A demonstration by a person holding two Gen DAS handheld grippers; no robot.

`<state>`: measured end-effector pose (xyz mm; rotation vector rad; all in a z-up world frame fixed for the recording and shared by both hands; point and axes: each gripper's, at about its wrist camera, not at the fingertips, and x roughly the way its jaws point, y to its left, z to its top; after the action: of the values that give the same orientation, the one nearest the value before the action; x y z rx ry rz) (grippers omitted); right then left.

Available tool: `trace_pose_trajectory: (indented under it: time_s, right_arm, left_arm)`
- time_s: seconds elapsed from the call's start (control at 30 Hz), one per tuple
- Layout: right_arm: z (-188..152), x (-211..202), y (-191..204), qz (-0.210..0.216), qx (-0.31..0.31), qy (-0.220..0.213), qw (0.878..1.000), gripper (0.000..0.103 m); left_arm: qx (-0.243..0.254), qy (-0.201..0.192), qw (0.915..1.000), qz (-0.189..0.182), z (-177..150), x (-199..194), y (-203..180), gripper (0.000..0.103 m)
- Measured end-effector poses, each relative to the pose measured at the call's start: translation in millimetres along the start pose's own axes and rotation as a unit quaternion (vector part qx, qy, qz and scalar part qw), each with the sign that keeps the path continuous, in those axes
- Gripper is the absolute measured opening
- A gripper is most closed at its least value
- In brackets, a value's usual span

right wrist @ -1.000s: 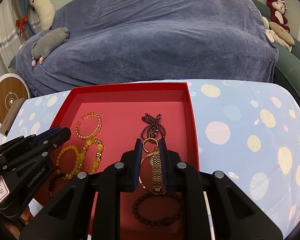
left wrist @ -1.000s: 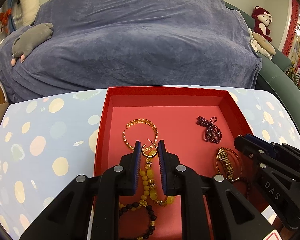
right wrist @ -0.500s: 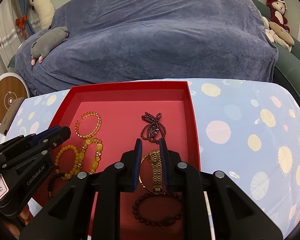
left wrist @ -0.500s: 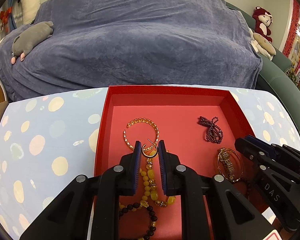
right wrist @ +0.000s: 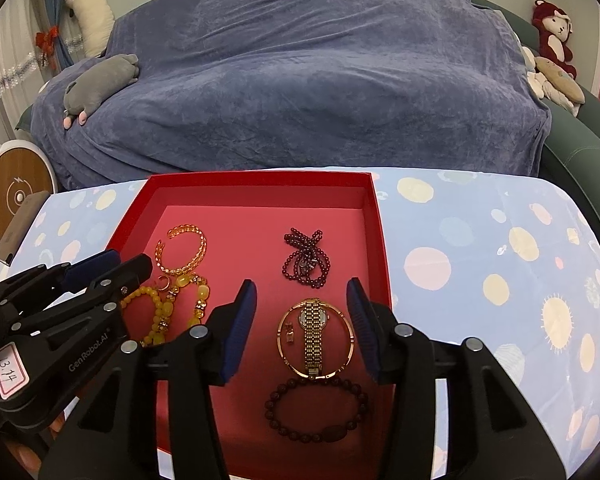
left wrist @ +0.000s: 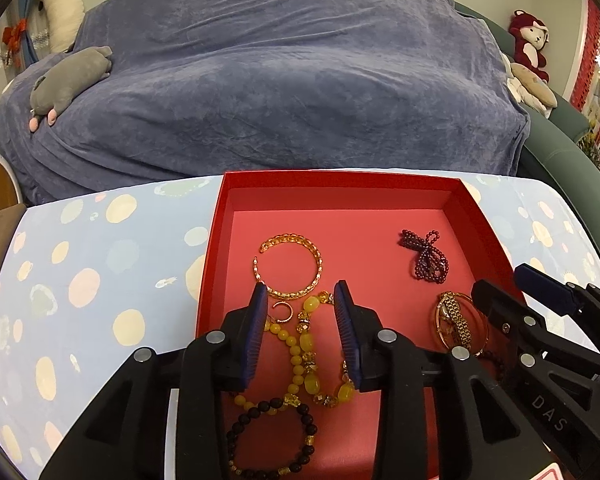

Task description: Organize jewelry

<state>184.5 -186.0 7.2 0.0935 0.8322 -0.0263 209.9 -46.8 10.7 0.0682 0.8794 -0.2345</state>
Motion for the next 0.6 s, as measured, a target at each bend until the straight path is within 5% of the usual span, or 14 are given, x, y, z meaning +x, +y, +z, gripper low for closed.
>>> trace_pose_trajectory:
  time_s: [0.6]
  right_arm:
    - [-20,-40,17,0.005,-0.013,-0.019,1.0,0.062]
  left_arm:
    - [0.001,0.002,0.9998,0.019,-27,-33,1,0.035]
